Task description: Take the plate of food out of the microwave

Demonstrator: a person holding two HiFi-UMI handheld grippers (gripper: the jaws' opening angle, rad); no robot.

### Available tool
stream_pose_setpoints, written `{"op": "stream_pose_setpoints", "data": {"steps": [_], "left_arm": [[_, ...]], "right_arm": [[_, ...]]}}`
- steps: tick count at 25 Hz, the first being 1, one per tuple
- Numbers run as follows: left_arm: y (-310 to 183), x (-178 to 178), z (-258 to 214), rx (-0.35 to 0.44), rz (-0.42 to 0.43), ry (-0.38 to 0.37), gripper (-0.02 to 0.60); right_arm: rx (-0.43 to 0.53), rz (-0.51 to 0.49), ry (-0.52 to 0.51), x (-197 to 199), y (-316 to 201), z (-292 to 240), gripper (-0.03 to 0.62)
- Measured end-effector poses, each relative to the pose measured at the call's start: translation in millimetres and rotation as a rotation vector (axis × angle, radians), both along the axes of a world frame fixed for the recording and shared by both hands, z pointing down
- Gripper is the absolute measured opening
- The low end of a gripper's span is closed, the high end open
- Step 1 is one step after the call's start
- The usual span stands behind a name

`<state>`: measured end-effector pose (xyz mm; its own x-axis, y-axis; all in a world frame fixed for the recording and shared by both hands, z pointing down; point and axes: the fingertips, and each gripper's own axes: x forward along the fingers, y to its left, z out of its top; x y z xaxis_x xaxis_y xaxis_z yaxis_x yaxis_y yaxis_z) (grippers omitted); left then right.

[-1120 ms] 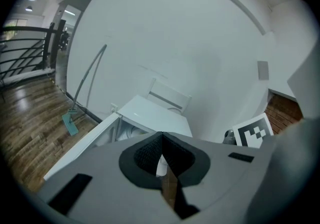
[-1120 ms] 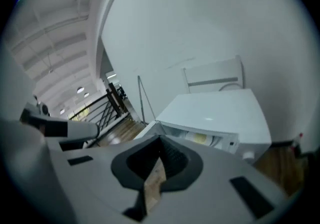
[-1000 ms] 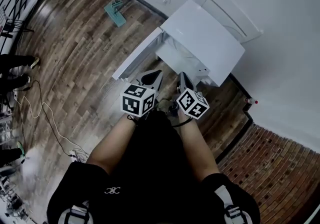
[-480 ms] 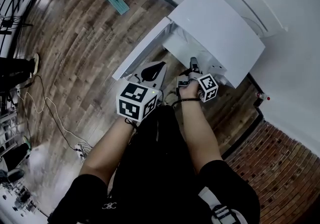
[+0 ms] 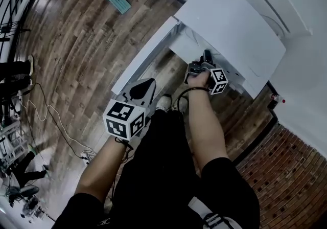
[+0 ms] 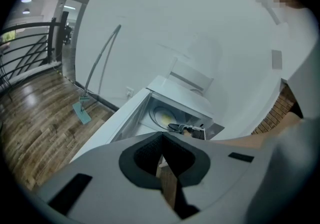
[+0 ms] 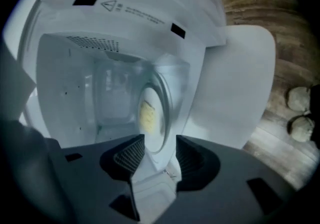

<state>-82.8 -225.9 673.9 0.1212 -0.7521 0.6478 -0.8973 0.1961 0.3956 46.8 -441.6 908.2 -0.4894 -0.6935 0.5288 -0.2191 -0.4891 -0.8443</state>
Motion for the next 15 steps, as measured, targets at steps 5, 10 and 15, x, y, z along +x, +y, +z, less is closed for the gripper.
{"op": "stream_pose_setpoints", "data": {"steps": [5, 10, 15], "left_arm": [[12, 0, 16, -0.027, 0.011, 0.012, 0.0], [11, 5, 21, -0.036, 0.033, 0.02, 0.0], [9, 10, 18, -0.029, 0.043, 0.022, 0.0]], "right_arm": [[-0.041, 0.062, -0.005, -3, -20, 22, 0.204], [-0.088, 0.068, 0.035, -5, -20, 35, 0.183], [-0.073, 0.062, 0.018, -4, -16, 33, 0.164]]}}
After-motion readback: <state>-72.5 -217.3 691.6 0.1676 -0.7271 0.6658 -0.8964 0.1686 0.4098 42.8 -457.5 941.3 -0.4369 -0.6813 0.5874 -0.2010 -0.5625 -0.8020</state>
